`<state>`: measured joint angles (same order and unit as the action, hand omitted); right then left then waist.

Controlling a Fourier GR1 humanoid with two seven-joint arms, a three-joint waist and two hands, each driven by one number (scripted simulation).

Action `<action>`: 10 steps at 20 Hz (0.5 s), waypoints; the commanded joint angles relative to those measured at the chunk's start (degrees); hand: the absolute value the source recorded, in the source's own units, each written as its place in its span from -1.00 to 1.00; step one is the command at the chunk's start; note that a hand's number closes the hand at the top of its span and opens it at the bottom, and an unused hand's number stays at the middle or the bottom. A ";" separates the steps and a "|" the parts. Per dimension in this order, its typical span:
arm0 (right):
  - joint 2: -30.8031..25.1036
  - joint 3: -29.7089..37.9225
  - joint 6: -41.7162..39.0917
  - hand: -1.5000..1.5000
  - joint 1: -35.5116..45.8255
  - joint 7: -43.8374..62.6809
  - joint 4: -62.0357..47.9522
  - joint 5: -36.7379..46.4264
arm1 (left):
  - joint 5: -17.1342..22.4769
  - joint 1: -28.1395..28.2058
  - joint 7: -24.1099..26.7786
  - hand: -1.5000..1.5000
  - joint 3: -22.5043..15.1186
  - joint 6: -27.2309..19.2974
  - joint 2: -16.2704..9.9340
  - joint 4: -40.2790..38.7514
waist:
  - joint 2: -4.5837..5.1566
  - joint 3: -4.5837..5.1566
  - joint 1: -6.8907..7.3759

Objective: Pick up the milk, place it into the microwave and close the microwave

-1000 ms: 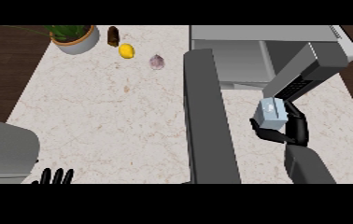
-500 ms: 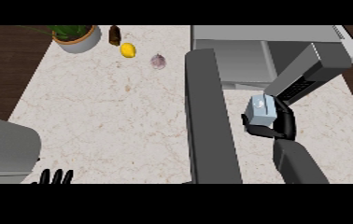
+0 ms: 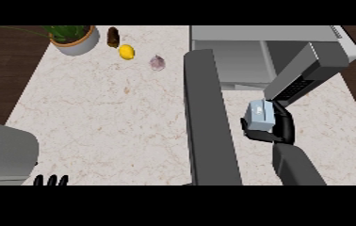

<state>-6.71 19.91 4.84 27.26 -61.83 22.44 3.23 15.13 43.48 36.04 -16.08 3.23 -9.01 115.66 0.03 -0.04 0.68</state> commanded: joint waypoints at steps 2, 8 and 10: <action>0.23 -3.15 -0.69 1.00 -4.44 3.21 11.02 -0.14 | -1.12 2.64 0.79 -1.00 -1.36 0.35 -0.67 1.08 | -0.45 0.11 -1.04; 2.10 -8.72 -0.70 1.00 -17.13 13.92 31.57 0.24 | -0.40 1.84 0.29 -1.00 -1.49 0.32 -0.68 0.94 | -0.49 0.15 -1.39; 0.65 -10.21 -3.61 1.00 -22.83 15.17 38.06 0.20 | -3.27 1.08 0.54 -1.00 -4.97 -2.40 2.49 -0.87 | -0.54 0.17 -1.76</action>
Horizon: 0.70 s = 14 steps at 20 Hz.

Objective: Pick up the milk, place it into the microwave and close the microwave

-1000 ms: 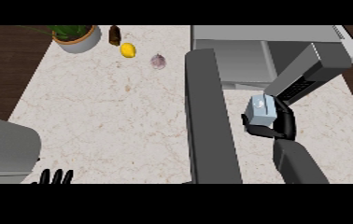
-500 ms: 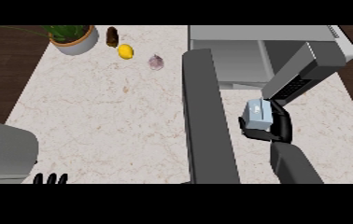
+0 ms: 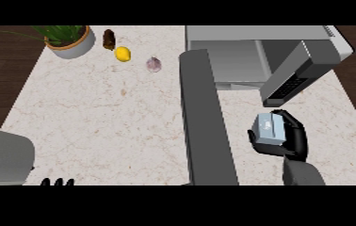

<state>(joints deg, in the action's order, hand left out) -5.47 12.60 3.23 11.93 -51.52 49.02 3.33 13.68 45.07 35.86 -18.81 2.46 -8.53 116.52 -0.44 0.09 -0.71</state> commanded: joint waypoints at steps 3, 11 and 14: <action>1.29 -5.99 -6.10 1.00 -12.17 9.01 21.21 -1.74 | -1.28 1.98 -1.64 -1.00 -2.25 -2.89 1.02 4.26 | 0.02 -0.01 -0.05; 5.38 -11.56 -7.46 1.00 -14.29 17.65 33.95 -11.79 | -1.10 2.12 1.77 -1.00 -2.99 -1.83 1.41 0.81 | 0.25 -0.07 0.83; 5.43 -10.50 -3.66 1.00 -12.09 20.87 35.62 -8.21 | 4.64 3.98 2.15 -1.00 3.02 1.88 -3.20 1.52 | 0.31 -0.07 1.03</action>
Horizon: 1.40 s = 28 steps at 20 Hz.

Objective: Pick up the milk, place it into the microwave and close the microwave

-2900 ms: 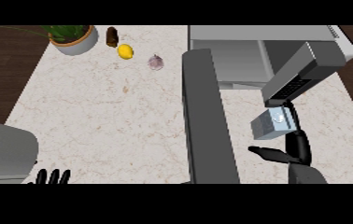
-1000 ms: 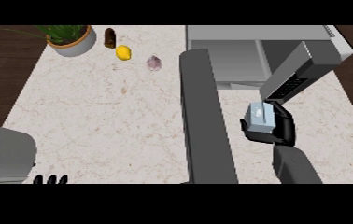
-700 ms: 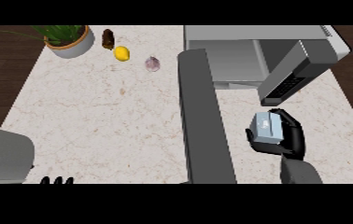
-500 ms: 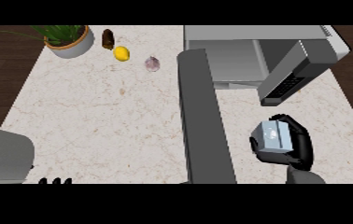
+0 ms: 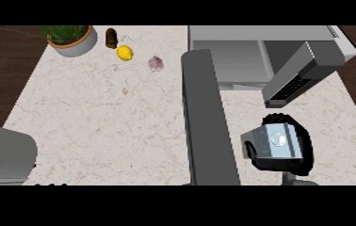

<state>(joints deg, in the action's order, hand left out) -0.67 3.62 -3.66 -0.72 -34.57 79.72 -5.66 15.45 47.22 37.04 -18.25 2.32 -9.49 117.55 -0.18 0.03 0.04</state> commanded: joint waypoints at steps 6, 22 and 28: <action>0.66 -8.43 14.80 1.00 8.63 0.36 -6.51 5.03 | 0.28 -2.87 1.66 -1.00 1.38 -0.02 0.43 -4.06 | 0.21 -0.04 0.60; 0.65 -0.49 24.53 1.00 35.52 -2.13 -42.94 1.20 | 5.93 1.54 0.44 -1.00 6.14 4.00 -4.30 0.28 | 0.50 -0.09 1.78; -3.27 4.72 27.78 1.00 45.14 -5.19 -57.47 5.35 | 4.55 -1.33 2.47 -1.00 6.12 5.10 -3.80 -4.43 | 1.25 -0.14 3.43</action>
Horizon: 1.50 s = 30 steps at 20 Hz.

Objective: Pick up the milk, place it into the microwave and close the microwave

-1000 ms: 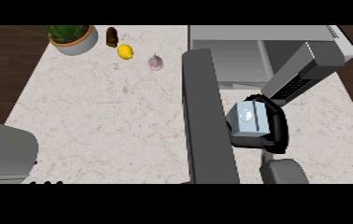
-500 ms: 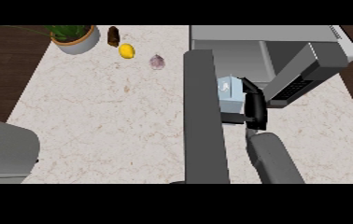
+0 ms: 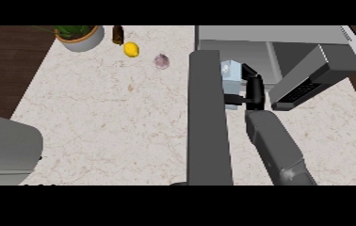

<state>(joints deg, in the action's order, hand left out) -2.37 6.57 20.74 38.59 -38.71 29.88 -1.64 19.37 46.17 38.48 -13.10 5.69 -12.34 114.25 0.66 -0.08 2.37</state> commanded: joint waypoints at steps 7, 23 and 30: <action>-4.01 3.01 6.40 1.00 10.23 -3.70 -16.14 2.89 | 1.46 -0.96 0.64 -1.00 1.70 3.04 -1.88 -1.24 | 1.12 -0.11 2.57; -9.02 4.14 13.96 1.00 16.34 -8.16 -19.83 5.02 | 0.76 -4.31 -1.30 -1.00 1.03 2.89 -1.79 -2.34 | 2.63 -0.33 5.58; -8.50 5.27 21.43 1.00 16.19 -12.90 -19.32 5.44 | 1.35 -6.68 -1.77 -1.00 2.00 2.77 -1.63 -3.58 | 3.08 -0.24 5.71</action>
<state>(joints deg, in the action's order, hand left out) -11.21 11.63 35.68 54.36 -48.76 10.86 3.11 20.09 40.72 37.15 -12.21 8.38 -13.63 111.47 3.48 -0.38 7.82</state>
